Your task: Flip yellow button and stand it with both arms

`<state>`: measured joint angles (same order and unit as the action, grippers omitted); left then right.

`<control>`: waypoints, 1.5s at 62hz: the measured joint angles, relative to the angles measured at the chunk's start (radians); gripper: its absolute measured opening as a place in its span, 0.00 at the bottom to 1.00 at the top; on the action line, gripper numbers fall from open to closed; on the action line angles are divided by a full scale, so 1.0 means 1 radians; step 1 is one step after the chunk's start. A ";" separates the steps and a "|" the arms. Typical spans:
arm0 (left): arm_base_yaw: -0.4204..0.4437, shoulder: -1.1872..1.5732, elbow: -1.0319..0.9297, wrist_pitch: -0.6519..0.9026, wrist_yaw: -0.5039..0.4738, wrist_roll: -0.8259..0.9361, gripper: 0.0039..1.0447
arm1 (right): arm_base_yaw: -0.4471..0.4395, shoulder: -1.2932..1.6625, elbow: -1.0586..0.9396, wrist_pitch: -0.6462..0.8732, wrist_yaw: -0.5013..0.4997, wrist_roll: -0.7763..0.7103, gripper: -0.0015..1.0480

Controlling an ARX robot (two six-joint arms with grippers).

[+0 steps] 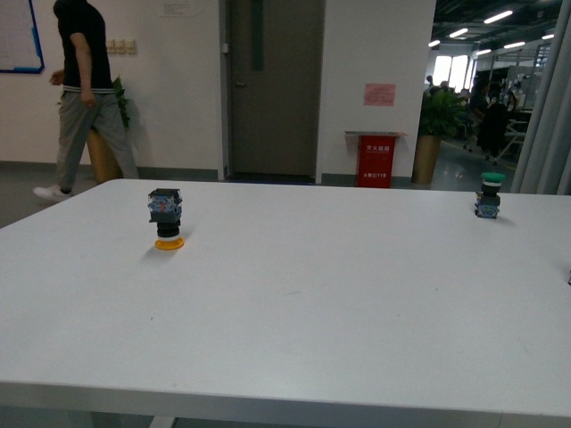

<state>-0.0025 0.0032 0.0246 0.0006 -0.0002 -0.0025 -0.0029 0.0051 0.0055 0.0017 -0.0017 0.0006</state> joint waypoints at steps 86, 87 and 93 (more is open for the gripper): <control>-0.008 0.984 0.545 0.155 0.079 0.060 0.94 | 0.001 -0.002 0.000 0.000 0.000 0.000 0.93; -0.011 1.010 0.565 0.159 0.077 0.066 0.94 | 0.001 -0.002 0.000 0.000 0.000 0.000 0.93; -0.031 1.225 0.737 0.140 0.074 0.078 0.94 | 0.001 -0.002 0.000 0.000 0.001 0.000 0.93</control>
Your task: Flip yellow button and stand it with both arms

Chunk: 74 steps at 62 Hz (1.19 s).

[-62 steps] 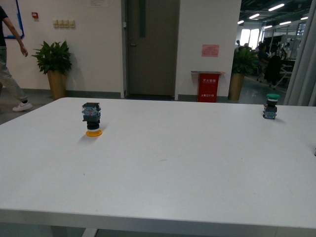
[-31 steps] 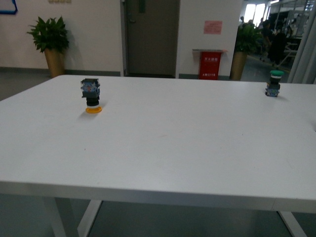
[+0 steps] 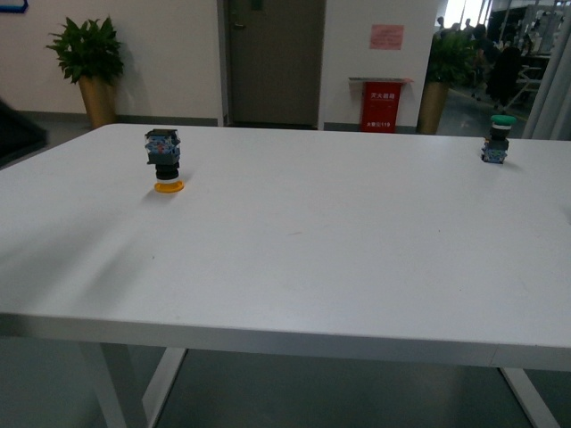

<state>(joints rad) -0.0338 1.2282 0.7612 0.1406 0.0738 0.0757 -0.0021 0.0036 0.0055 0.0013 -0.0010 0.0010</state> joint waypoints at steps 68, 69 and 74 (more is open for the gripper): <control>-0.106 0.905 1.134 -0.426 -0.184 -0.090 0.94 | 0.000 0.000 0.000 0.000 0.000 0.000 0.93; -0.106 0.906 1.134 -0.426 -0.184 -0.091 0.94 | 0.000 0.000 0.000 0.000 0.000 0.000 0.93; -0.107 0.913 1.133 -0.421 -0.188 -0.093 0.94 | 0.000 0.000 0.000 0.000 0.000 0.000 0.93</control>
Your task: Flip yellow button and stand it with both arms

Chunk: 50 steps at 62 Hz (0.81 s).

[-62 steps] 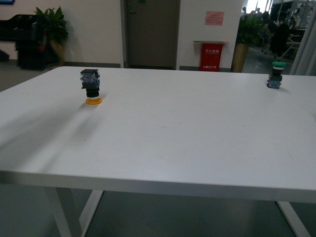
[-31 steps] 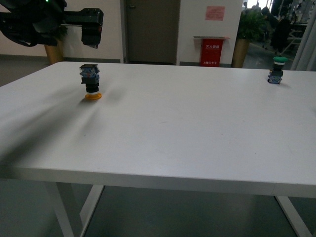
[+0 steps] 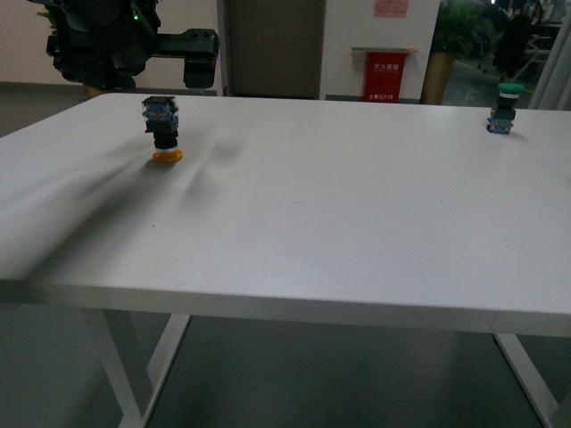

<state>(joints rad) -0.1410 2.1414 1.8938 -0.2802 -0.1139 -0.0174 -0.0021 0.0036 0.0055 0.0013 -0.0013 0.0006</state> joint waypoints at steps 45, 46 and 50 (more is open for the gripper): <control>0.006 0.040 -0.018 0.019 0.000 0.013 0.80 | 0.000 0.000 0.000 0.000 0.000 0.000 0.93; 0.006 0.041 -0.018 0.019 0.000 0.013 0.78 | 0.000 0.000 0.000 0.000 0.000 0.000 0.93; 0.006 0.045 -0.018 0.021 0.003 0.013 0.68 | 0.000 0.000 0.000 0.000 0.000 0.000 0.93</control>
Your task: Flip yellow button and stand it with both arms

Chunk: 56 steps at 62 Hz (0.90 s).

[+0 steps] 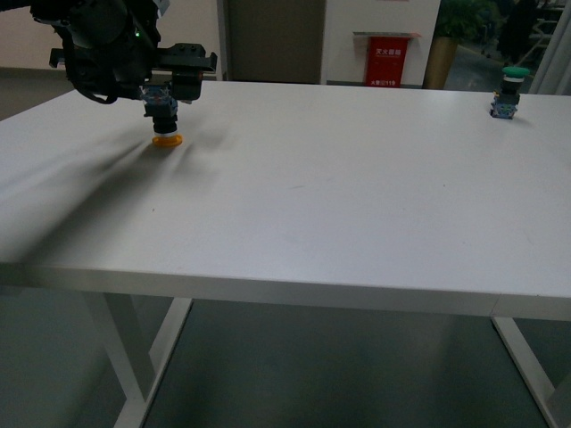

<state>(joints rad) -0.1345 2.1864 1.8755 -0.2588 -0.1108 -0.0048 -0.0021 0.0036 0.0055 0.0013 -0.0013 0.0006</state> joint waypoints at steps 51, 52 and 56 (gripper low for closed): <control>-0.062 -0.110 0.006 0.280 0.483 -0.297 0.35 | 0.000 0.000 0.000 0.000 0.000 0.000 0.93; -0.070 -0.120 0.009 0.303 0.518 -0.332 0.35 | 0.000 0.000 0.000 0.000 0.000 0.000 0.93; -0.092 -0.134 0.025 0.366 0.607 -0.437 0.35 | 0.000 0.000 0.000 0.000 0.000 0.000 0.93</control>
<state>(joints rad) -0.2268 2.0529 1.9007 0.1070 0.4957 -0.4419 -0.0021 0.0036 0.0055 0.0013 -0.0013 0.0006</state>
